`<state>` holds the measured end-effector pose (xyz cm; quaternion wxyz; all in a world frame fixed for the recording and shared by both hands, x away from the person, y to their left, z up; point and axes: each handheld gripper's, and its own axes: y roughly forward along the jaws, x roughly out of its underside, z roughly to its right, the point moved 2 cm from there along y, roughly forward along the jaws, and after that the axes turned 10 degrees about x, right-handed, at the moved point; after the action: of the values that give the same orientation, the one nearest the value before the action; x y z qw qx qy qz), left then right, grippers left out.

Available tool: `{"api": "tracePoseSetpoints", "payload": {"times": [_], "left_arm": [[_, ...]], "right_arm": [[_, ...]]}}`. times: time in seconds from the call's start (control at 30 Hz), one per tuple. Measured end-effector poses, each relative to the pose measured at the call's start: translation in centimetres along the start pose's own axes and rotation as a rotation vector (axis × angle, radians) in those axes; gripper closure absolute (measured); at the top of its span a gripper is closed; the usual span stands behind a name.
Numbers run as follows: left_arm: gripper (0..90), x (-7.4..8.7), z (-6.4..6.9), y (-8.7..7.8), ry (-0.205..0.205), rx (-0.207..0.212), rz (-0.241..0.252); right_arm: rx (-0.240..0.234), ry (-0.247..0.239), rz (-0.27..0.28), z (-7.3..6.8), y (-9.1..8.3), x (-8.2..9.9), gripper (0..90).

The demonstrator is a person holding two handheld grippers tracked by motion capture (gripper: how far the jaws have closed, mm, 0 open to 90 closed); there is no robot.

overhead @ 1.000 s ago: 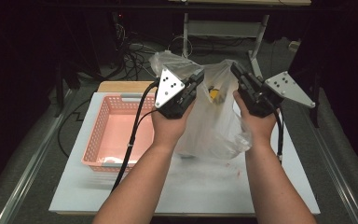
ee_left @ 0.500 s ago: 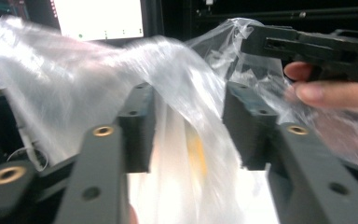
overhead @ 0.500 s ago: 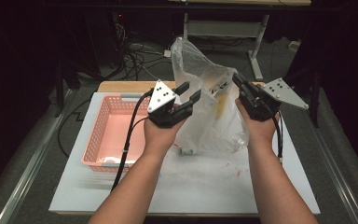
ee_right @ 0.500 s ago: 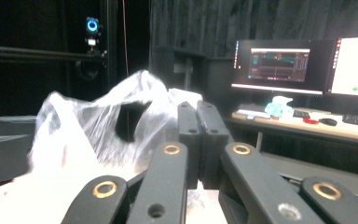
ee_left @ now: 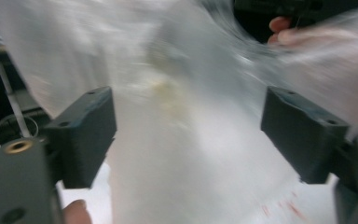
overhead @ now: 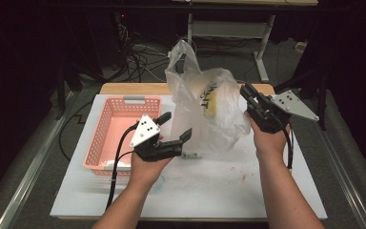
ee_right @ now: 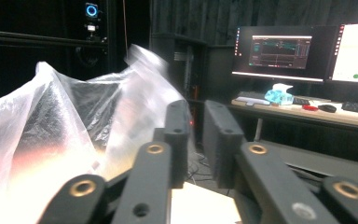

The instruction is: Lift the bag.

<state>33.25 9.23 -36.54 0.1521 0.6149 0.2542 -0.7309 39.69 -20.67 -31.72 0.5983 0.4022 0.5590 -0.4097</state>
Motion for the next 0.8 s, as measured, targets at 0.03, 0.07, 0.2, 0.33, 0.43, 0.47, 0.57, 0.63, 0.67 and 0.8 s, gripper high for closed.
{"api": "tracePoseSetpoints", "payload": {"times": [0.03,0.07,0.2,0.33,0.43,0.47,0.57,0.63,0.67,0.8], "left_arm": [[14.2,0.3,0.1,-0.2,0.000,0.001,-0.011],[14.1,0.5,0.1,-0.3,0.001,-0.005,-0.024],[4.4,1.7,-0.3,-0.7,-0.029,-0.028,-0.075],[0.0,2.6,-0.4,-0.9,-0.050,-0.035,-0.092],[0.0,3.2,-0.4,-1.3,-0.051,-0.034,-0.100],[0.0,3.3,-0.3,-1.3,-0.052,-0.034,-0.104],[0.0,3.8,-0.2,-1.5,-0.052,-0.036,-0.121],[0.0,4.2,-0.1,-1.5,-0.057,-0.037,-0.138],[0.0,4.3,0.0,-1.5,-0.055,-0.039,-0.147],[0.0,5.1,0.4,-1.5,-0.049,-0.032,-0.174]], "right_arm": [[-0.005,0.005,-0.002,0.0,-0.2,0.0,76.8],[-0.007,0.005,-0.001,0.0,-0.4,0.0,76.3],[-0.021,0.000,-0.010,0.0,-1.0,0.3,73.4],[-0.037,-0.002,-0.042,-0.2,-1.3,1.1,69.2],[-0.053,-0.003,-0.076,-0.3,-1.5,2.0,63.8],[-0.060,-0.002,-0.092,-0.4,-1.5,2.3,61.5],[-0.073,-0.011,-0.127,-0.5,-1.6,3.6,54.8],[-0.082,-0.010,-0.158,-0.5,-1.7,4.5,50.1],[-0.086,-0.012,-0.174,-0.6,-1.7,4.9,47.7],[-0.091,-0.007,-0.218,-0.5,-1.9,6.8,39.3]]}}
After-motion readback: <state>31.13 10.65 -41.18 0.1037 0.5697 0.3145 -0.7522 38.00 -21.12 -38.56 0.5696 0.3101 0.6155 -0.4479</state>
